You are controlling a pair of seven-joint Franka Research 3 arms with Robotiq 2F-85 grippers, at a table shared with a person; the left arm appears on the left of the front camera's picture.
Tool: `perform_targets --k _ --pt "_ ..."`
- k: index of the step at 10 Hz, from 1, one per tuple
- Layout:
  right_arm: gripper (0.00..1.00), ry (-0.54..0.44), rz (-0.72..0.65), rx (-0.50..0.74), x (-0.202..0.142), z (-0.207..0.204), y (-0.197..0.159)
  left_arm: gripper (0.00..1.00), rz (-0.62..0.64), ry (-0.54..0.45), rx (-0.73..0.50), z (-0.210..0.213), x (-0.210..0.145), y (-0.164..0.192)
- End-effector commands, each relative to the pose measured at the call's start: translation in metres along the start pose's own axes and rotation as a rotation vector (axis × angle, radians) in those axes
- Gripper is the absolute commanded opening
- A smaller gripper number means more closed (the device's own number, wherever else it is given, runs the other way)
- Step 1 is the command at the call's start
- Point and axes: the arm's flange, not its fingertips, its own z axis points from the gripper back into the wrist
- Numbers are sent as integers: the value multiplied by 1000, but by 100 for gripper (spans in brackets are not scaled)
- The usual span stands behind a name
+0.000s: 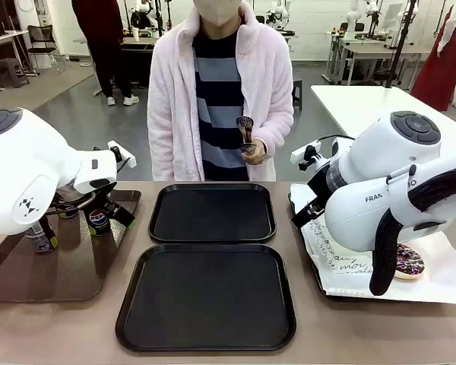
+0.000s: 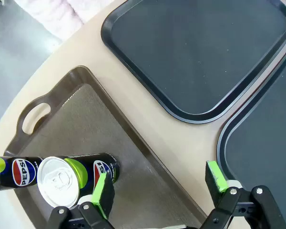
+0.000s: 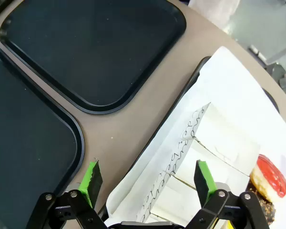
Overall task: Set up donuts and drinks on trays.
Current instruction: Pick up one Pepsi coke and place it on the Flat Tray.
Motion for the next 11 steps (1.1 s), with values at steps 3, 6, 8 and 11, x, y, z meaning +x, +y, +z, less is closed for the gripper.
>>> perform_targets --k 3,6,8,11 --pt "100 0 0 0 0 0 0 100 0 -1 0 0 0 0" --pt "100 0 0 0 0 0 0 100 0 -1 0 0 0 0" --pt "100 0 0 0 0 0 0 100 0 -1 0 0 0 0" --pt "100 0 0 0 0 0 0 100 0 -1 0 0 0 0"
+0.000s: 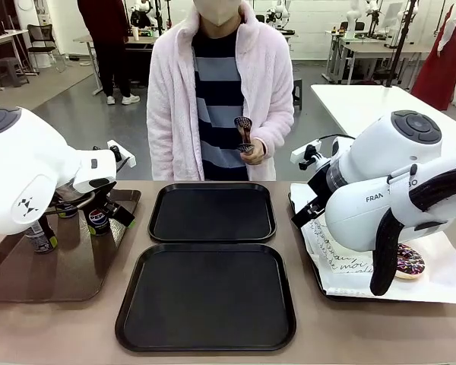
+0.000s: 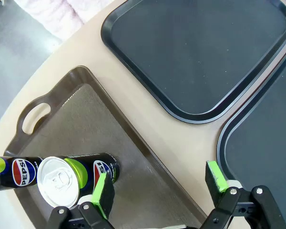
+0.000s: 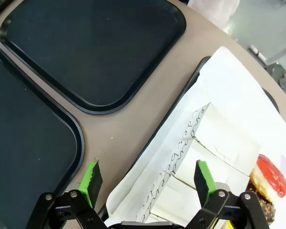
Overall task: Set up donuts and drinks on trays.
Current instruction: Pick up one Pepsi coke and place it on the Flat Tray.
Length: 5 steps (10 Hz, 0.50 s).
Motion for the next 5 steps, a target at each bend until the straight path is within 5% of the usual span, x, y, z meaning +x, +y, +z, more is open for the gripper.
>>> perform_targets --k 1,5 --pt "100 0 0 0 0 0 0 100 0 -1 0 0 0 0" --pt "100 318 110 -21 -43 101 35 100 -115 197 -146 76 -42 2"
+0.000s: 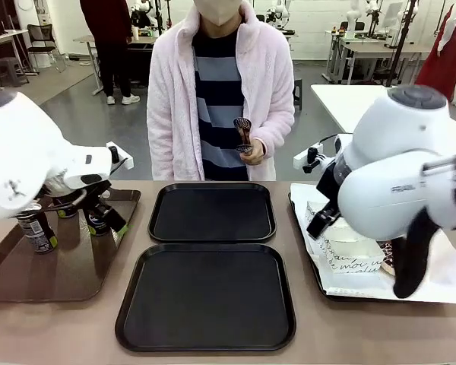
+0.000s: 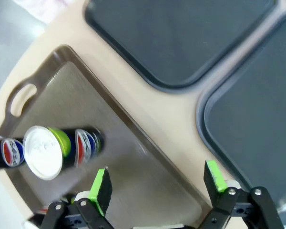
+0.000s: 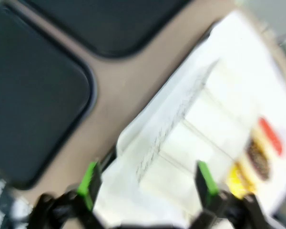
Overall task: Set up donuts and drinks on trays.
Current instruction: Pick up one Pepsi coke and place it on the Flat Tray.
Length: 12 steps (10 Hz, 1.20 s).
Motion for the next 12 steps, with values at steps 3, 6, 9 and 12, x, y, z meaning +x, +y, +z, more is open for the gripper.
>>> perform_targets --k 3,6,9,12 --pt "100 96 87 -11 -82 74 45 100 -120 83 -65 91 -93 -13" --pt "100 124 61 -19 -37 84 30 100 -91 112 -90 76 -31 2" --pt "100 -82 -268 328 -87 94 -30 100 51 4 -224 110 -50 30" --pt "100 -392 -522 812 -182 97 -105 100 255 -269 -690 140 -105 104"
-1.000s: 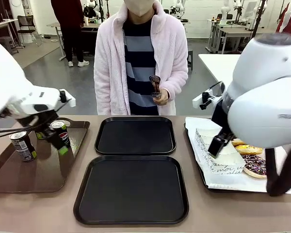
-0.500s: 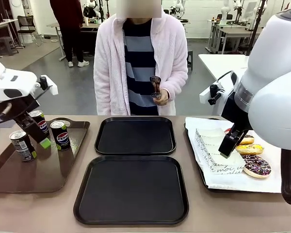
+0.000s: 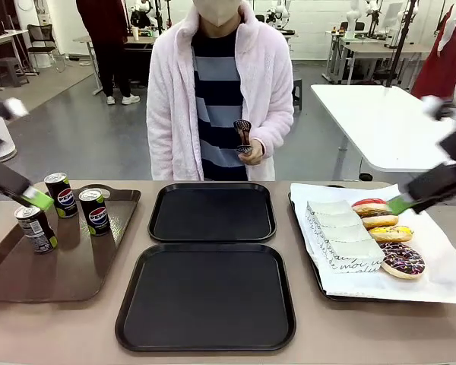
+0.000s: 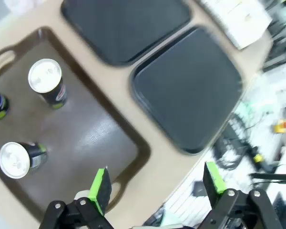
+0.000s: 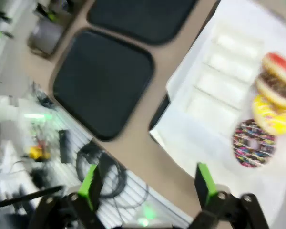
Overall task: Set up donuts and drinks on trays.
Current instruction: Pick up one Pepsi coke and place it on the Flat Tray.
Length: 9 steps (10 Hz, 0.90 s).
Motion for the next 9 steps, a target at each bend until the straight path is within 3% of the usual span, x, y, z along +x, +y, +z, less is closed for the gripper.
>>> perform_targets --k 1,2,4,6,9 --pt "100 -268 -239 413 -69 9 -61 100 92 -181 -357 39 -21 40" --pt "100 -331 -294 481 -86 23 -90 100 121 -261 -448 57 -37 59" --pt "100 -399 -415 531 -117 52 -139 100 206 -370 -497 88 -70 98" --pt "100 -433 -554 510 -134 73 -177 100 297 -420 -523 98 -99 132" --pt "100 -424 -666 422 -145 107 -198 100 409 -427 -506 103 -127 170"
